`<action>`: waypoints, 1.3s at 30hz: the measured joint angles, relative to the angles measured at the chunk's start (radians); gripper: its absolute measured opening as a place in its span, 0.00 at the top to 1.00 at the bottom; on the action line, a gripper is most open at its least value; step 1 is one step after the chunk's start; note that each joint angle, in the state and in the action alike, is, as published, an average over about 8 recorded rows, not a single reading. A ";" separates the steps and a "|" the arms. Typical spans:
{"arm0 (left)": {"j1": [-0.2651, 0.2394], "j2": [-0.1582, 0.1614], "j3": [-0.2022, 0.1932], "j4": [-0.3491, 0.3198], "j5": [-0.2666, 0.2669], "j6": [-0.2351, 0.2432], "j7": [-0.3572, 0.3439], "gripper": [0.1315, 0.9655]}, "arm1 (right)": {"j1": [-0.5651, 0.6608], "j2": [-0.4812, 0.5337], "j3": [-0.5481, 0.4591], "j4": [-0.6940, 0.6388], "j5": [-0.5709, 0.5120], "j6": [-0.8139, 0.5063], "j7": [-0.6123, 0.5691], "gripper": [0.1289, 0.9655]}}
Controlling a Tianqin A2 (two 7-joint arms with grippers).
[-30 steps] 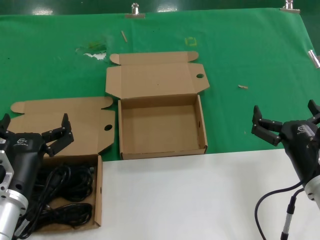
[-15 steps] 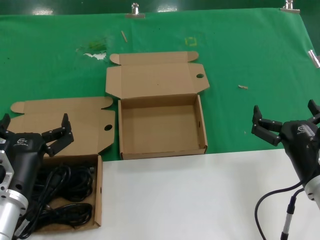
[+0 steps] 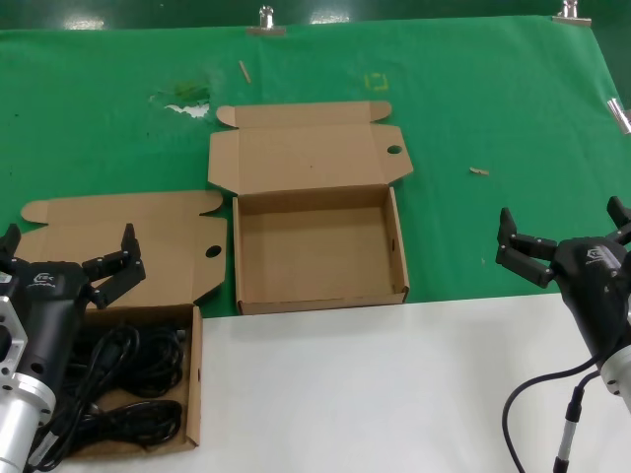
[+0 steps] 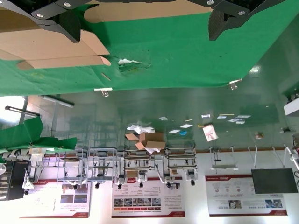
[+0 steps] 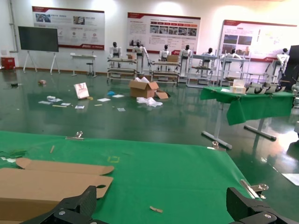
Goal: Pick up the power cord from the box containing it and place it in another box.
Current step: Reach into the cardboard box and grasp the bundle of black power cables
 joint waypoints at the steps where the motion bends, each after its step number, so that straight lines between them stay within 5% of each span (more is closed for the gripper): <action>1: 0.000 0.000 0.000 0.000 0.000 0.000 0.000 0.00 | 0.000 0.000 0.000 0.000 0.000 0.000 0.000 0.00; 17: 0.000 0.000 0.000 0.000 0.000 0.000 0.000 0.00 | 0.000 0.000 0.000 0.000 0.000 0.000 0.000 0.03; 29: 0.013 -0.028 0.016 -0.041 0.002 -0.031 0.008 0.00 | 0.000 0.000 0.000 0.000 0.000 0.000 0.000 0.22; 35: 0.028 -0.089 0.037 -0.098 -0.032 -0.089 0.029 0.00 | 0.000 0.000 0.000 0.000 0.000 0.000 0.000 0.34; 39: 0.048 -0.209 0.093 -0.145 -0.145 -0.146 0.056 0.00 | 0.000 0.000 0.000 0.000 0.000 0.000 0.000 0.47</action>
